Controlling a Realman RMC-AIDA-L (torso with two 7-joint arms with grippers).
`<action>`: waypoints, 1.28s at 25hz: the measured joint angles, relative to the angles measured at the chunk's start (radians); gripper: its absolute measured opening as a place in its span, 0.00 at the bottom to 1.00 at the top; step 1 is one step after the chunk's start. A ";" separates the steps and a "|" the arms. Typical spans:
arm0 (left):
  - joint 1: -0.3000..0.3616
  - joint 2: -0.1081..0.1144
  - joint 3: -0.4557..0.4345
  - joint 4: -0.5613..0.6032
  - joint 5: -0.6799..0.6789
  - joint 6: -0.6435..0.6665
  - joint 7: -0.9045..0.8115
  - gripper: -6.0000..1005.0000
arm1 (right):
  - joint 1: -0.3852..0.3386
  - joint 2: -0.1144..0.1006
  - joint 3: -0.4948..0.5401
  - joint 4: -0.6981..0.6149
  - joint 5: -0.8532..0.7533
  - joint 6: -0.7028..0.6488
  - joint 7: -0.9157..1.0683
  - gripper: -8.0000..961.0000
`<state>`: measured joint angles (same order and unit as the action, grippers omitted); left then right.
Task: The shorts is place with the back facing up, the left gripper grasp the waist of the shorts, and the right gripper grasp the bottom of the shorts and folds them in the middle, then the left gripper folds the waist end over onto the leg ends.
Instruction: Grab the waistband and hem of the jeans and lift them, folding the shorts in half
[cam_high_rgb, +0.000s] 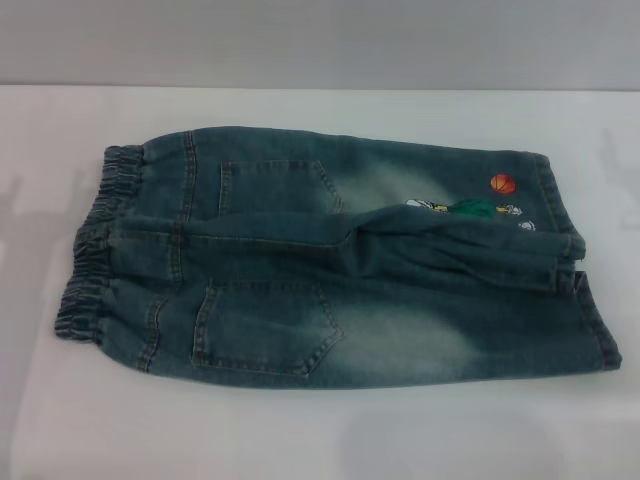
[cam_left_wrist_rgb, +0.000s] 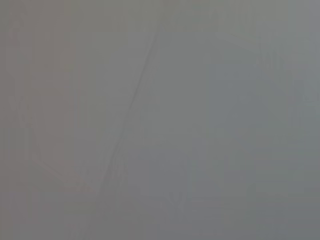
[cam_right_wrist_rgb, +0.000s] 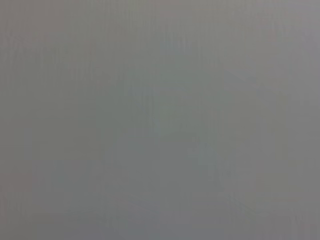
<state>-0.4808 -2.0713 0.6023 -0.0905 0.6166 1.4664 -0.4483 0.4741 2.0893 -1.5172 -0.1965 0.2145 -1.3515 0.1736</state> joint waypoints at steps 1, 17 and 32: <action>0.002 0.000 0.004 0.000 0.000 0.000 0.000 0.86 | 0.000 0.000 -0.001 0.002 -0.001 0.000 0.001 0.60; 0.008 -0.001 0.014 -0.004 0.000 0.009 -0.032 0.85 | -0.012 0.000 -0.030 0.015 -0.003 -0.014 0.077 0.67; 0.083 0.087 0.522 0.371 0.001 -0.041 -0.660 0.85 | -0.021 -0.006 -0.078 0.019 -0.004 -0.007 0.170 0.67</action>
<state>-0.3982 -1.9845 1.1239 0.2804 0.6172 1.4256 -1.1078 0.4530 2.0831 -1.5953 -0.1778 0.2100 -1.3588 0.3440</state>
